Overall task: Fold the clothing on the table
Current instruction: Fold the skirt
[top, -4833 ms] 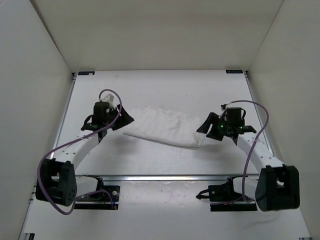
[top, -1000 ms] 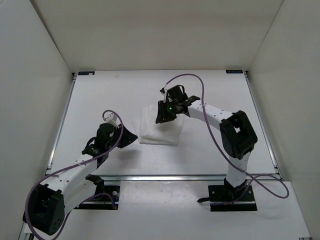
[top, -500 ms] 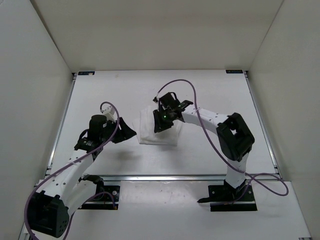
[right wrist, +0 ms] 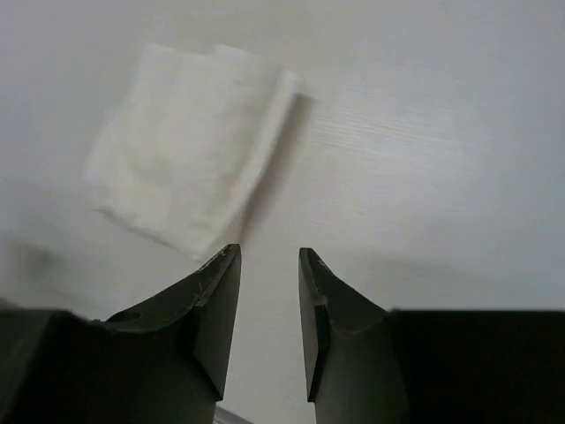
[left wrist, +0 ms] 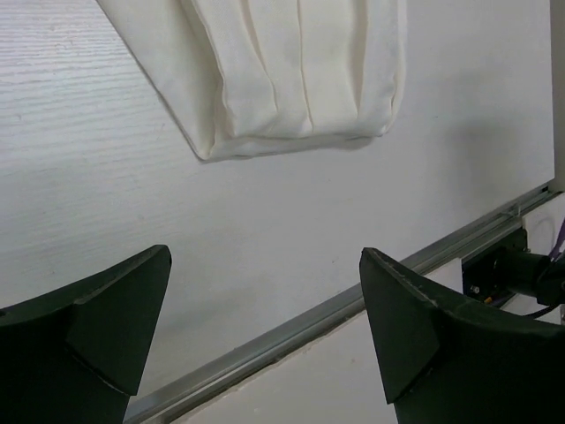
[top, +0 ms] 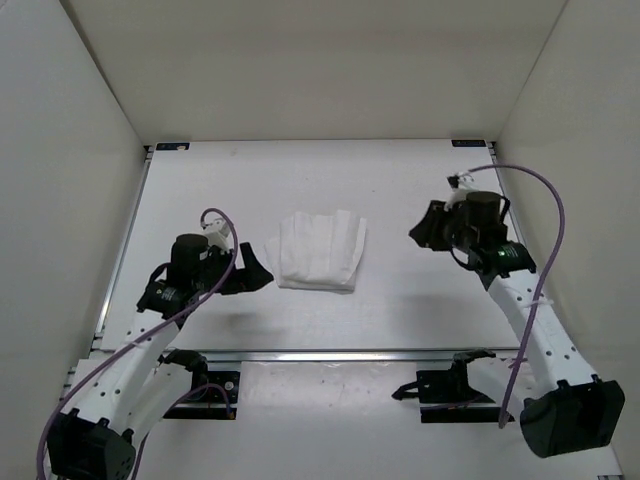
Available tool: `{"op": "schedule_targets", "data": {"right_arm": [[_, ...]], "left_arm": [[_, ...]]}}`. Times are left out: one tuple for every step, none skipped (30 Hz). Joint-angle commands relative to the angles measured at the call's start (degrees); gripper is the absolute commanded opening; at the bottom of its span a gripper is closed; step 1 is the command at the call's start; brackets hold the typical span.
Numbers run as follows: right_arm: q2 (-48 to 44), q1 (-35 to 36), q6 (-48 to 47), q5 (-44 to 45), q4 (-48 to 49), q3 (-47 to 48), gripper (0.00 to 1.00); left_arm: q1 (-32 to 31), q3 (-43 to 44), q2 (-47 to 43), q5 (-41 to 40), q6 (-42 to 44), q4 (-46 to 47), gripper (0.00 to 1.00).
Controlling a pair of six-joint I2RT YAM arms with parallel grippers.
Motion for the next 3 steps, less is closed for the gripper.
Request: {"op": "schedule_targets", "data": {"right_arm": [[-2.81, -7.57, -4.29, -4.19, -0.75, -7.40, 0.30], [-2.73, -8.98, -4.90, -4.02, -1.01, -7.93, 0.31], [-3.43, -9.51, -5.95, -3.68, -1.19, -8.98, 0.32]], "left_arm": [[0.06, 1.10, -0.61, -1.00, 2.53, -2.06, 0.99], [-0.12, 1.18, 0.00, -1.17, 2.44, -2.58, 0.99], [-0.55, 1.45, 0.70, -1.79, 2.35, -3.02, 0.98]]}}
